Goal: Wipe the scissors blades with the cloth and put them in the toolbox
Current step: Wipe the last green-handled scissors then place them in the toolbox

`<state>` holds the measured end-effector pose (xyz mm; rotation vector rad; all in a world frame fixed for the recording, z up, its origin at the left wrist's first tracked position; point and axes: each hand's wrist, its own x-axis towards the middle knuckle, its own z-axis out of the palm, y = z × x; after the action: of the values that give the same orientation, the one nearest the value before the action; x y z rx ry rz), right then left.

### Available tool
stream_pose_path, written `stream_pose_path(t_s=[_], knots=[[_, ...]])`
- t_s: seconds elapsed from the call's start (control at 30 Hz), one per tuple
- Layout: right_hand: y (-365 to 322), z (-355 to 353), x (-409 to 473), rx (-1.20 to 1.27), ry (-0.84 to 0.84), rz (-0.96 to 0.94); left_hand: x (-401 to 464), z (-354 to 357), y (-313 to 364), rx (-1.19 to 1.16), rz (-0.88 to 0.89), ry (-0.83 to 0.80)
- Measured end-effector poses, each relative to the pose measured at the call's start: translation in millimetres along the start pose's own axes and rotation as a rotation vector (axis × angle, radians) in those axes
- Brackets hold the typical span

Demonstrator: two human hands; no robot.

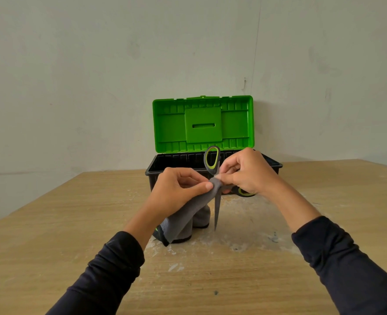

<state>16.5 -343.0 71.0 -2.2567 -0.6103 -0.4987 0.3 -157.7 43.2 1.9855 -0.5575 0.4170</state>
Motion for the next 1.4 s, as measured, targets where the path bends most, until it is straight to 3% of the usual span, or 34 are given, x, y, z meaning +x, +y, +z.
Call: stream_pose_path(t_s=[0.3,0.73,1.4], knots=[[-3.8,6.7,-0.2,0.047,-0.012,-0.003,-1.5,9.6,-0.2,0.306,0.106,0.055],[-1.0,-1.2,-1.0,0.107,0.016,0.033,1.4,2.6,-4.3,0.251,0.037,0.141],[1.1,-7.8,-1.6,0.254,0.005,0.088,5.1,-9.0,-6.4,0.172,-0.026,0.089]])
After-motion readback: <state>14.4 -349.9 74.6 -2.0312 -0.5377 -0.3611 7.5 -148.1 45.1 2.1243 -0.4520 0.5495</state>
